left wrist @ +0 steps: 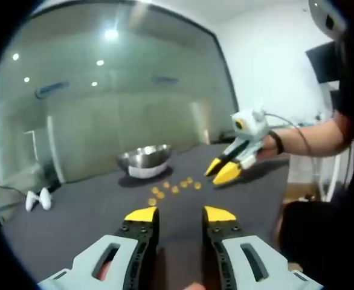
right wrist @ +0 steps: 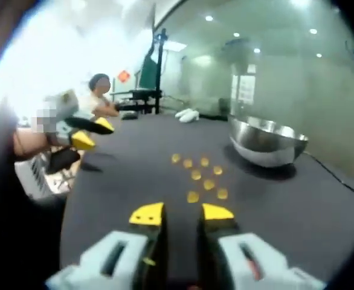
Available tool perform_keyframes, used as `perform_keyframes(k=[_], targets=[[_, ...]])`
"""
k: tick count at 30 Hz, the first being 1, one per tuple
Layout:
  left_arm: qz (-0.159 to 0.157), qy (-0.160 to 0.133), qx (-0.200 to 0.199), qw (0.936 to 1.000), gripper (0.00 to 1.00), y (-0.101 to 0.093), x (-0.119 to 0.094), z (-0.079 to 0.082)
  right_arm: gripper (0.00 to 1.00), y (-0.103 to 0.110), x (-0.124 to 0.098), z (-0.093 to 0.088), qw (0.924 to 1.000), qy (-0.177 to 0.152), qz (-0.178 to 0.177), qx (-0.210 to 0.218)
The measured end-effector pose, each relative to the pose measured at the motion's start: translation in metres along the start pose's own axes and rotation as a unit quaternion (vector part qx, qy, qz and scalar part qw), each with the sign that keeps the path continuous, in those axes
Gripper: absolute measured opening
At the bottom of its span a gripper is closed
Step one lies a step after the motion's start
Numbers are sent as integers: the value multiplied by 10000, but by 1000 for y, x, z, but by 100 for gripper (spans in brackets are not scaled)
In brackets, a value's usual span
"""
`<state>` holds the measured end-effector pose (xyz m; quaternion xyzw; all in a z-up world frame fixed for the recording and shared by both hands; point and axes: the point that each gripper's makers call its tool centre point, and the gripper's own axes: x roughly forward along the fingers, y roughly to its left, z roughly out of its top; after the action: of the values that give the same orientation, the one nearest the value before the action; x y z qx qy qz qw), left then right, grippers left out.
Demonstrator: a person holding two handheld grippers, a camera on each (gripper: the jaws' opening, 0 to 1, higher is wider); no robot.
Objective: Pick up the QQ candy scattered on the table and place it into the stainless steel bowl on the table
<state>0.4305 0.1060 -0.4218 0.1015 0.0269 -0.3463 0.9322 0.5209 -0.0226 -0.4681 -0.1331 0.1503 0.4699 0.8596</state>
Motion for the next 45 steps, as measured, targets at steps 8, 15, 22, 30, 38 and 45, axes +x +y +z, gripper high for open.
perform_keyframes(k=[8, 15, 22, 30, 38, 45], targets=[[-47, -44, 3, 10000, 30, -3, -3, 3, 23, 1, 25, 1, 9999, 120, 87, 32], [-39, -49, -9, 10000, 30, -2, -6, 2, 22, 0, 34, 1, 9996, 55, 172, 226], [-8, -41, -12, 10000, 30, 1, -9, 2, 20, 1, 38, 2, 9996, 35, 191, 193], [-26, -14, 5, 10000, 30, 0, -9, 1, 9, -3, 37, 2, 9998, -13, 100, 174], [-81, -10, 45, 10000, 30, -3, -5, 3, 9, -2, 37, 2, 9998, -22, 112, 170], [-91, -26, 86, 9999, 30, -4, -4, 6, 9, 1, 30, 38, 9981, -387, 339, -344]])
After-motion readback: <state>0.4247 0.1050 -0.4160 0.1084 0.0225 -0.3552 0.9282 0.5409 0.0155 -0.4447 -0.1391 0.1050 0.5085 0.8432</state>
